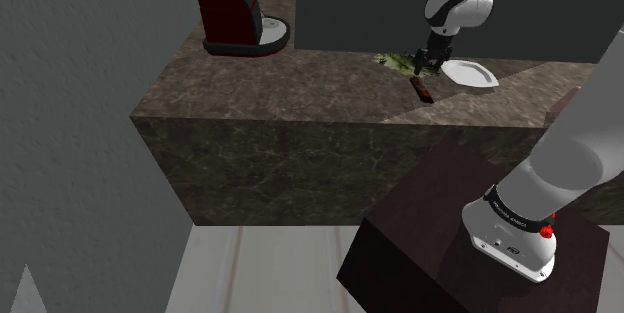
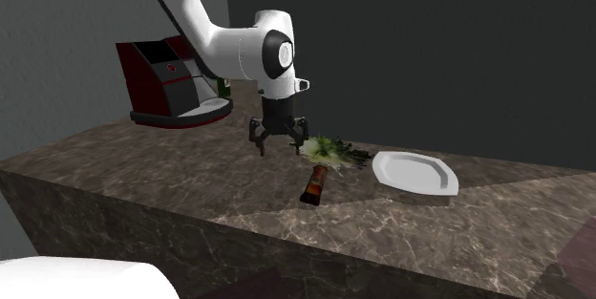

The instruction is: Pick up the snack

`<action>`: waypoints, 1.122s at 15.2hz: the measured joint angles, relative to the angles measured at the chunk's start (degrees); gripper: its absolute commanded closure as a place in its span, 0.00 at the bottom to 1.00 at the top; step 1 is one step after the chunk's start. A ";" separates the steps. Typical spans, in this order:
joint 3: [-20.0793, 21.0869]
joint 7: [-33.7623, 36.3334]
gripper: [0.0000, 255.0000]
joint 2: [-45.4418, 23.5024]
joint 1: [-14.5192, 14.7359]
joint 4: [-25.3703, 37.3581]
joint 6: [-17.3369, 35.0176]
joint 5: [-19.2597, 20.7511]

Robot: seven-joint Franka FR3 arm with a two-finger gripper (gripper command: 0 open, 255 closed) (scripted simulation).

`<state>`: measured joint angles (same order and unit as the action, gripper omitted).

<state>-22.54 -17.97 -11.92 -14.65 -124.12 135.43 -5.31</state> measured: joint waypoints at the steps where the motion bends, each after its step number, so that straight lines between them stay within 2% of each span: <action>1: -0.01 -1.11 0.00 -2.10 -0.85 1.14 0.82 -1.25; 6: 1.20 -5.24 0.00 -13.38 -5.59 9.97 2.48 -7.11; 11: 2.74 -7.58 0.00 -23.46 -10.62 19.18 2.86 -11.10; 13: 3.21 -7.84 0.00 -26.15 -11.77 21.68 2.96 -11.91; 17: 4.08 -8.25 0.00 -28.95 -12.51 22.70 4.75 -12.91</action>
<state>-18.45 -26.22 -40.87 -27.16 -101.42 140.17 -18.22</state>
